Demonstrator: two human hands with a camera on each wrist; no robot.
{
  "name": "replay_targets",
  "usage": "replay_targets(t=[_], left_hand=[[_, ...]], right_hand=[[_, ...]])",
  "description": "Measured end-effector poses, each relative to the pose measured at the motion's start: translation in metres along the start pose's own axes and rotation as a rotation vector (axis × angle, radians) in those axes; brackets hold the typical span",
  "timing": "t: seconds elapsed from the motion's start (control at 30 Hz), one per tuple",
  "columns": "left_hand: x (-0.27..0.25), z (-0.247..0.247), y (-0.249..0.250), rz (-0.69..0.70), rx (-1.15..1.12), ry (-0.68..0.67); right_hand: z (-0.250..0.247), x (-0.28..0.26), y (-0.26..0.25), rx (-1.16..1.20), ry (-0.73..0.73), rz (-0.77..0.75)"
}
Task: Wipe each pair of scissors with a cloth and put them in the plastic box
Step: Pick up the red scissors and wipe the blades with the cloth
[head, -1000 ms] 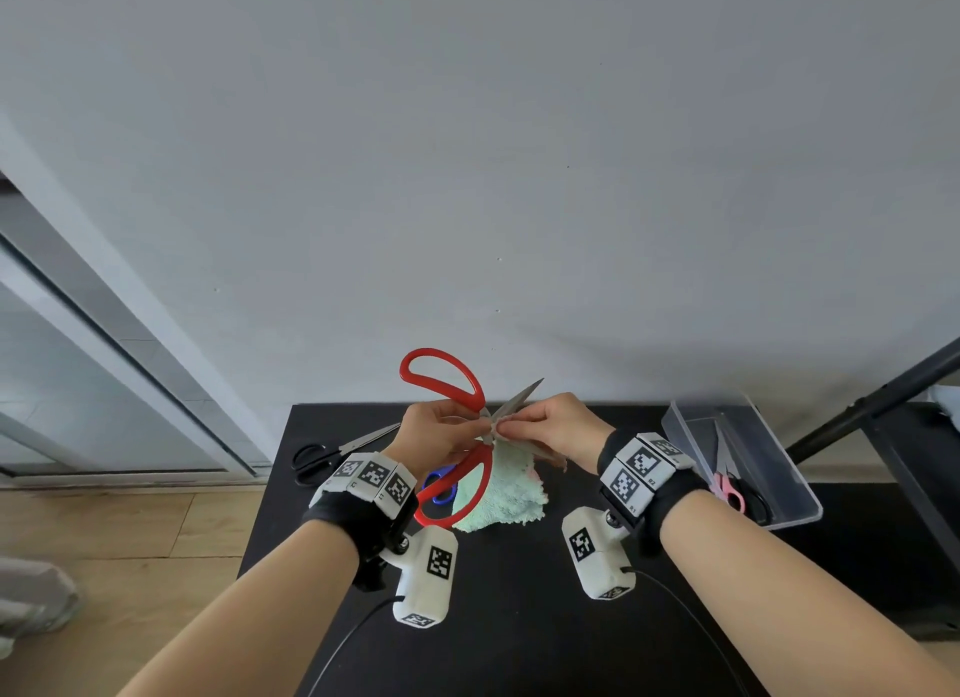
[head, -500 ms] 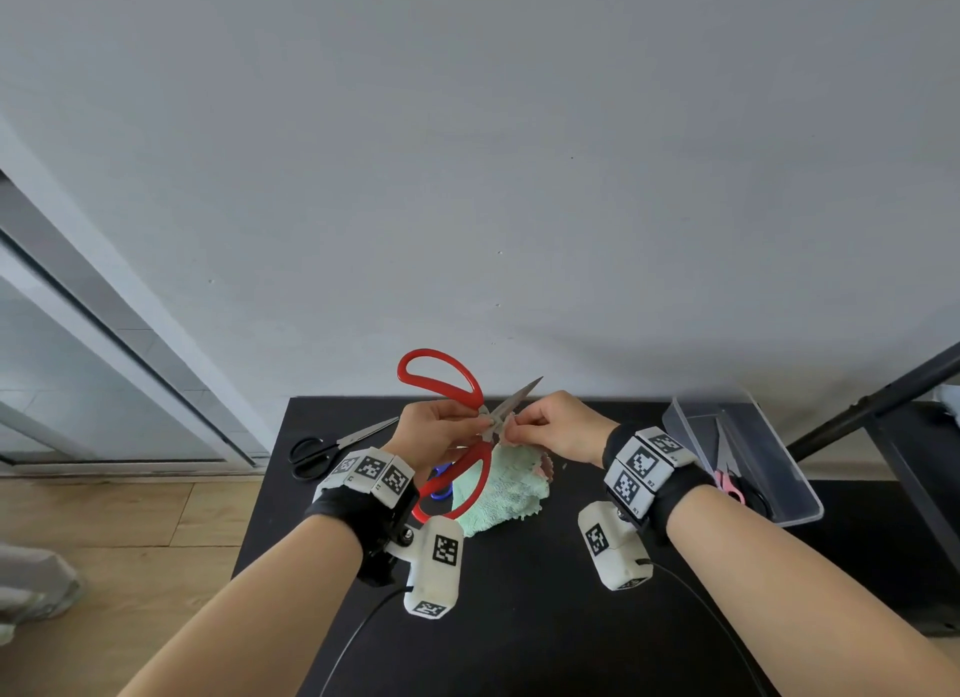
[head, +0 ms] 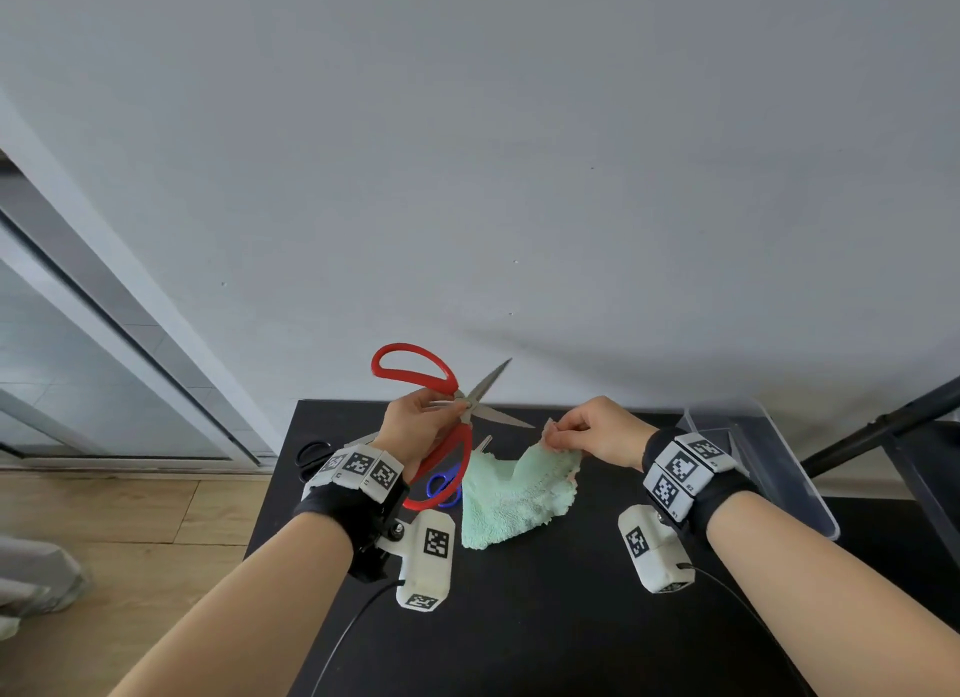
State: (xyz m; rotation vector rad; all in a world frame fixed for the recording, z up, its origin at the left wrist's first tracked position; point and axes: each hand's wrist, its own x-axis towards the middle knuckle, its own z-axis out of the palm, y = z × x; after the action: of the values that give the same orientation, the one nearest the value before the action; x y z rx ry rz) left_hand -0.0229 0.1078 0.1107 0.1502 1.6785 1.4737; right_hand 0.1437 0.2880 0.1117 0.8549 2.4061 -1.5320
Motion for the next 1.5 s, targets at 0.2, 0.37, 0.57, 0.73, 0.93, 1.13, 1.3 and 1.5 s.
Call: replay_targets(t=[0.2,0.37,0.57,0.73,0.93,1.13,1.3,1.5], left_hand=[[0.001,-0.004,0.003,0.035,0.068,0.001],[0.000,-0.001,-0.001,0.055,0.068,-0.060],[-0.004,0.006,0.000,0.074,0.022,-0.087],[-0.006,0.010,0.001,0.063,0.000,-0.097],[-0.006,0.008,-0.002,0.035,0.036,-0.110],[-0.007,0.008,-0.005,0.049,0.023,-0.090],[-0.005,0.002,-0.006,0.040,0.011,-0.051],[-0.005,0.002,-0.014,0.040,0.002,-0.005]], right_hand=[[0.004,0.004,-0.008,0.293,0.150,-0.044],[0.015,0.014,-0.027,0.209,0.121,-0.127],[0.031,0.020,-0.032,0.258,0.088,-0.100],[0.037,0.023,-0.034,0.262,0.118,-0.076],[0.038,0.024,-0.033,0.207,0.086,-0.055],[0.032,0.018,-0.029,0.121,0.044,-0.058],[0.026,0.008,-0.020,0.120,0.016,-0.036],[0.024,0.004,-0.006,0.165,0.044,-0.007]])
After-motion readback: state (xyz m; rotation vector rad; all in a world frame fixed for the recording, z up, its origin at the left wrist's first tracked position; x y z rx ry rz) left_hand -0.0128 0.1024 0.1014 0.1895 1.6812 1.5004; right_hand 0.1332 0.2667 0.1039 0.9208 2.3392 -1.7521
